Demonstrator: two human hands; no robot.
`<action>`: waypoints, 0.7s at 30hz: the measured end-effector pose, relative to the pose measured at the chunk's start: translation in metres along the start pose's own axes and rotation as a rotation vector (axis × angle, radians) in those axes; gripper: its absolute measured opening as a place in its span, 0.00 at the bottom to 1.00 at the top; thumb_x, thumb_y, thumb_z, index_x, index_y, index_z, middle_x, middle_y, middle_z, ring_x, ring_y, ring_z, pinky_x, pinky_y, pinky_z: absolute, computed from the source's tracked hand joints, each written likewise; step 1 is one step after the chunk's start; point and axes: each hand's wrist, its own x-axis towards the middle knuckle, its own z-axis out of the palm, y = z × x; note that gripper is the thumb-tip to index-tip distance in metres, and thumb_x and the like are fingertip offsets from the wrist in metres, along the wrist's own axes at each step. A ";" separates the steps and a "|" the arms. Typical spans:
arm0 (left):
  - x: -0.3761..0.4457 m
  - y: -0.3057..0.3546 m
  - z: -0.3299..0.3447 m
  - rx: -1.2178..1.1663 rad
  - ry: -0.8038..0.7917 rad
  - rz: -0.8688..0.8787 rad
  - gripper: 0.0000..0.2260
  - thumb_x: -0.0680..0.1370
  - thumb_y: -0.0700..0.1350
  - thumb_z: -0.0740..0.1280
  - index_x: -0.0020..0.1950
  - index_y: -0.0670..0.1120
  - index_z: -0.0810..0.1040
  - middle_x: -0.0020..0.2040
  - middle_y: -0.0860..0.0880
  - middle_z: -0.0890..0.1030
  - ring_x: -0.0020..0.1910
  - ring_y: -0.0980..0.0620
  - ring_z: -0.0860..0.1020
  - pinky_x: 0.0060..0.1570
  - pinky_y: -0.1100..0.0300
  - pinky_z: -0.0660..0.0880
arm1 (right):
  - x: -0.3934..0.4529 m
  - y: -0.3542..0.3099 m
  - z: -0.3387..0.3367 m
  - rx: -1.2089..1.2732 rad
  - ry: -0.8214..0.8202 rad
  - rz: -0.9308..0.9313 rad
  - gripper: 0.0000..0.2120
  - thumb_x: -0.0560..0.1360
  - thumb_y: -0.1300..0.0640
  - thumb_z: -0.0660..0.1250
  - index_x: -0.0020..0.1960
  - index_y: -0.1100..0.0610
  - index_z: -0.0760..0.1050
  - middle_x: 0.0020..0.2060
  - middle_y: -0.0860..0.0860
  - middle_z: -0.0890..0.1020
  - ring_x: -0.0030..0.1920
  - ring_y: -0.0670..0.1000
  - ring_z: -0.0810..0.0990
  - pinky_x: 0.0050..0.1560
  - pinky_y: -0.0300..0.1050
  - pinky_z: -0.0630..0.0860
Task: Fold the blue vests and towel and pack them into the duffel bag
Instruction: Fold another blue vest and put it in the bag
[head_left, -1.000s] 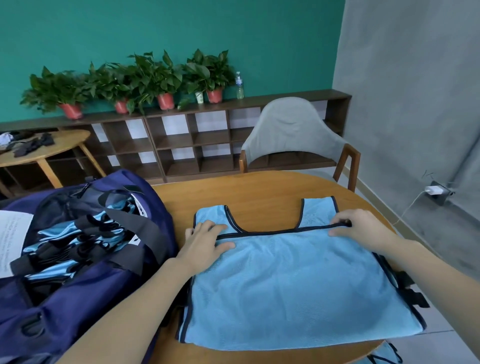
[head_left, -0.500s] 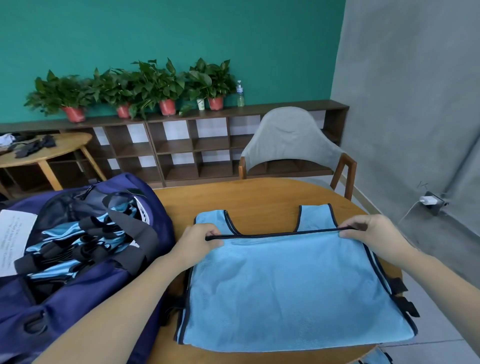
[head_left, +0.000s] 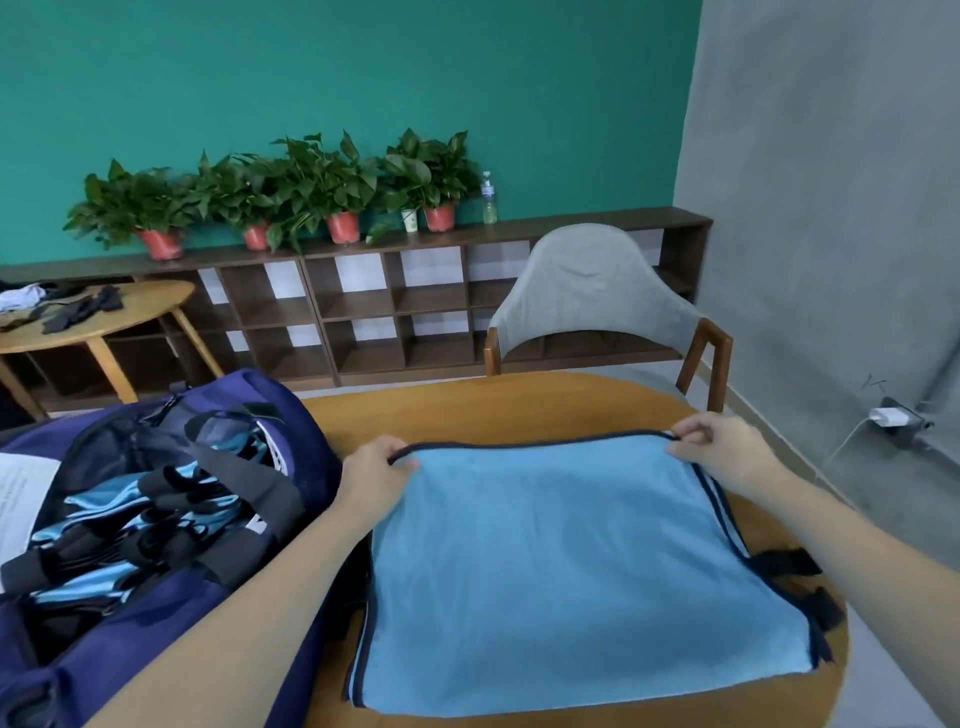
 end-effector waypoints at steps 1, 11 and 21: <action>0.000 -0.006 0.006 0.035 -0.057 -0.044 0.03 0.79 0.44 0.70 0.52 0.47 0.81 0.46 0.50 0.82 0.48 0.49 0.79 0.44 0.60 0.72 | 0.002 0.007 0.006 -0.066 -0.047 0.031 0.09 0.74 0.55 0.76 0.52 0.55 0.80 0.44 0.51 0.83 0.46 0.49 0.79 0.49 0.43 0.73; -0.017 -0.021 0.014 0.088 0.121 0.037 0.08 0.81 0.48 0.66 0.43 0.49 0.77 0.36 0.54 0.80 0.38 0.52 0.77 0.33 0.64 0.66 | -0.012 0.019 0.003 -0.107 0.085 -0.103 0.05 0.78 0.53 0.71 0.43 0.50 0.80 0.40 0.49 0.84 0.43 0.49 0.80 0.43 0.44 0.72; 0.012 0.003 0.007 0.265 0.017 -0.061 0.20 0.82 0.58 0.63 0.67 0.47 0.73 0.57 0.44 0.80 0.58 0.40 0.77 0.49 0.53 0.73 | 0.000 -0.019 0.005 -0.111 0.122 -0.005 0.22 0.81 0.47 0.66 0.70 0.57 0.73 0.61 0.56 0.81 0.58 0.56 0.79 0.58 0.48 0.74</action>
